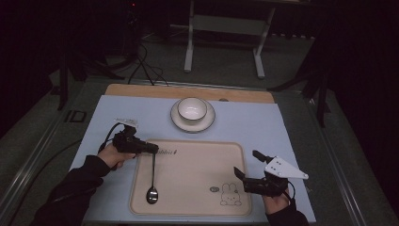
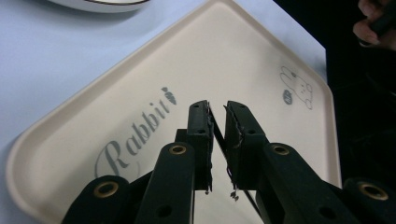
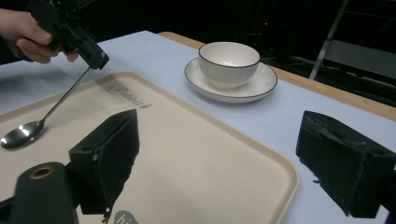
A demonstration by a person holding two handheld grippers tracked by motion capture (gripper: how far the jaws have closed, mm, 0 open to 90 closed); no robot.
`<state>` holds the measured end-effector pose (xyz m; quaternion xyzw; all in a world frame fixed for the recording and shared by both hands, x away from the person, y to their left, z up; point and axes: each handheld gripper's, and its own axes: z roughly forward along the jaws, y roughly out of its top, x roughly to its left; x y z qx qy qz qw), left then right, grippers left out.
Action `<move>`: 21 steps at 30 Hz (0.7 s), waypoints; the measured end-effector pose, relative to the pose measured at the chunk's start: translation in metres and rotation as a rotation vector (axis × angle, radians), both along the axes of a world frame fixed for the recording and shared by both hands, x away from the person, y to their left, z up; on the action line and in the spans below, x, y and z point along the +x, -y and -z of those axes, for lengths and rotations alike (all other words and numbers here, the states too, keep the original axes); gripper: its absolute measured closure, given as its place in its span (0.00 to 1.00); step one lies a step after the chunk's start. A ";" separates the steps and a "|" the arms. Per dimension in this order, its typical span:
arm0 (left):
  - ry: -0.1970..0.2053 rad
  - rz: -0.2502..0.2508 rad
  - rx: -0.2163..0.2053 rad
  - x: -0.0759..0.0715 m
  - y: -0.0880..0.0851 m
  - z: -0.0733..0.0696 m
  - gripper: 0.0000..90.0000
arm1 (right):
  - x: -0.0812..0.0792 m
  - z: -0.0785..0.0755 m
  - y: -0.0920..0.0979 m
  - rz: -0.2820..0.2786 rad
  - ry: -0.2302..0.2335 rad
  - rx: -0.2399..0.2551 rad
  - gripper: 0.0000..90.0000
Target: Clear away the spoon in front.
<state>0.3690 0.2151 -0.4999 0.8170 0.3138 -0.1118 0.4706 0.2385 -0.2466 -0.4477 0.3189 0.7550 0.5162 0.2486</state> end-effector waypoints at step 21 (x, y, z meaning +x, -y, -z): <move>-0.007 -0.130 0.072 0.007 0.004 0.036 0.81 | 0.001 0.002 -0.003 -0.033 -0.027 -0.015 0.15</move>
